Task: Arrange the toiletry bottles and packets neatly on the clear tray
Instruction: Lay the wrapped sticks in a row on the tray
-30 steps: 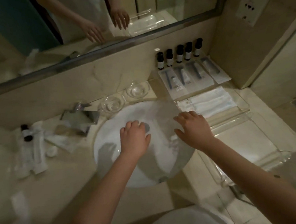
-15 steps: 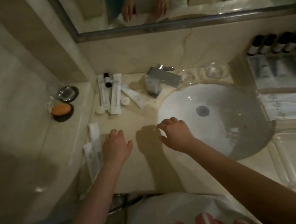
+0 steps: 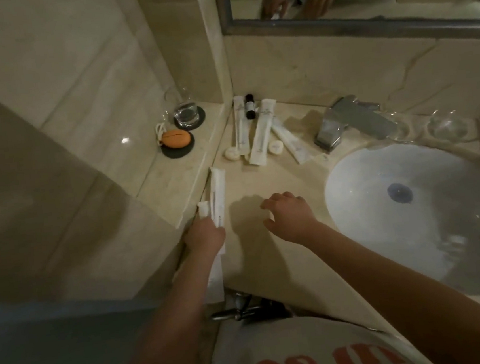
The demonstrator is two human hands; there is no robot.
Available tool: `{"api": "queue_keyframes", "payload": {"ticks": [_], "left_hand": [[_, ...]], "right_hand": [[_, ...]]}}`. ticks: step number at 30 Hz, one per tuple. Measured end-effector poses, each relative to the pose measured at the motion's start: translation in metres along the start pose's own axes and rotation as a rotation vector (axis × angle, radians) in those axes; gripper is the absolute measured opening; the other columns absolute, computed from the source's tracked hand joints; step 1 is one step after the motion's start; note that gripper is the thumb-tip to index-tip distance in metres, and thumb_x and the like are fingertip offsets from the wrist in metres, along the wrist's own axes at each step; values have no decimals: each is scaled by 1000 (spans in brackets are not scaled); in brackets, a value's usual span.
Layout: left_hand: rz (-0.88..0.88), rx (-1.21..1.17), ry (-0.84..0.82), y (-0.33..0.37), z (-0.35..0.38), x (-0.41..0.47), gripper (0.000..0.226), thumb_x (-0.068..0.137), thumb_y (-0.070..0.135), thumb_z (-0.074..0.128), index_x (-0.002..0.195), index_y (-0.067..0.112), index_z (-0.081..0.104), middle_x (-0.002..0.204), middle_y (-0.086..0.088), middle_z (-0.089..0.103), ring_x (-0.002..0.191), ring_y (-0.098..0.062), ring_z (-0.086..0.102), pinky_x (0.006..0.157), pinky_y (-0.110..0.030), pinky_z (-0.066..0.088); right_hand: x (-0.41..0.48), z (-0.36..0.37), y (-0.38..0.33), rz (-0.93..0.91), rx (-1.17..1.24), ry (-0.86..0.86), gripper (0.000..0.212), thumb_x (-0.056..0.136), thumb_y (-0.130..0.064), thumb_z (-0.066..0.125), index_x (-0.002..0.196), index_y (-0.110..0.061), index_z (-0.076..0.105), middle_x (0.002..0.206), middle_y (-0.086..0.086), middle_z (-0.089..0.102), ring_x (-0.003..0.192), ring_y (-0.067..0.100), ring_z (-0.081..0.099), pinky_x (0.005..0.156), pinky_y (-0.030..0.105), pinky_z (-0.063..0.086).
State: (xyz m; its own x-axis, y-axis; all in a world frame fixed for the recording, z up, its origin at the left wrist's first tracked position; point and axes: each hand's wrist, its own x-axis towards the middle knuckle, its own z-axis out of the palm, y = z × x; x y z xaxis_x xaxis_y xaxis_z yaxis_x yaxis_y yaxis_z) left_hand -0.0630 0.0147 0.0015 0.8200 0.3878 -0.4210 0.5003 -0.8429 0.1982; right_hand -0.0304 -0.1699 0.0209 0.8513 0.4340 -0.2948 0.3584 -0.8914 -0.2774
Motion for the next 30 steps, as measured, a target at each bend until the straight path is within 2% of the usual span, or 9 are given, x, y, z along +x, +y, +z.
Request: {"api": "queue_keyframes", "payload": {"ticks": [4, 7, 11, 14, 18, 24, 27, 28, 30], "left_hand": [[97, -70, 64, -2, -19, 3, 35, 95, 31, 42, 114, 5, 57, 108, -14, 61, 94, -29, 60, 78, -35, 51], [136, -218, 124, -5, -45, 1, 26, 95, 28, 43, 105, 9, 58, 98, -6, 57, 85, -21, 56, 72, -33, 48], [248, -282, 226, -6, -83, -1, 24, 95, 21, 45, 97, 2, 59, 86, -9, 52, 79, -22, 52, 65, -29, 37], [245, -353, 258, -6, -96, -5, 21, 96, 23, 44, 95, 6, 57, 85, -7, 54, 71, -16, 50, 55, -24, 37], [217, -445, 215, -8, -92, -7, 23, 97, 24, 42, 98, 5, 55, 85, -7, 54, 72, -18, 51, 56, -26, 39], [182, -548, 175, -1, -81, -14, 24, 97, 24, 41, 79, 9, 41, 65, 4, 39, 58, -11, 38, 50, -24, 27], [185, -606, 148, 10, -77, -16, 21, 97, 24, 41, 81, 10, 43, 68, 4, 46, 59, -9, 42, 51, -23, 31], [183, -655, 133, 15, -75, -16, 20, 96, 23, 41, 84, 8, 46, 69, 3, 50, 60, -11, 46, 52, -24, 34], [181, -760, 110, 28, -72, -17, 20, 95, 22, 43, 91, 4, 51, 69, 2, 55, 59, -14, 49, 55, -27, 40]], "right_hand": [[8, 11, -9, -66, 33, -40, 42, 91, -32, 49, 131, -21, 48, 131, 4, 53, 116, 26, 51, 93, 36, 43], [18, 21, -23, -217, 85, -87, 50, 89, -26, 54, 137, -23, 43, 141, 5, 46, 124, 26, 47, 97, 37, 43], [40, 36, -55, -493, -150, -185, 72, 86, -20, 58, 148, -29, 21, 159, 7, 11, 145, 27, 15, 110, 42, 29], [50, 46, -74, -626, -352, -211, 76, 86, -22, 61, 148, -31, 16, 160, 8, 1, 147, 28, 3, 113, 48, 21], [50, 46, -79, -635, -414, -208, 68, 88, -23, 60, 146, -21, 24, 158, 12, 9, 146, 29, 8, 113, 48, 19], [47, 38, -57, -573, -394, -173, 40, 90, -20, 51, 130, -13, 48, 136, 12, 43, 128, 31, 37, 110, 45, 22], [39, 30, -33, -486, -154, -104, 21, 89, -17, 48, 109, -11, 52, 106, 15, 61, 100, 32, 57, 93, 39, 39], [34, 25, -22, -433, -44, -74, 16, 89, -16, 49, 104, -10, 50, 99, 15, 62, 91, 32, 59, 85, 38, 44], [22, 13, -2, -310, 147, -20, 12, 90, -17, 52, 98, -11, 46, 92, 14, 61, 81, 31, 56, 72, 35, 44]]}}
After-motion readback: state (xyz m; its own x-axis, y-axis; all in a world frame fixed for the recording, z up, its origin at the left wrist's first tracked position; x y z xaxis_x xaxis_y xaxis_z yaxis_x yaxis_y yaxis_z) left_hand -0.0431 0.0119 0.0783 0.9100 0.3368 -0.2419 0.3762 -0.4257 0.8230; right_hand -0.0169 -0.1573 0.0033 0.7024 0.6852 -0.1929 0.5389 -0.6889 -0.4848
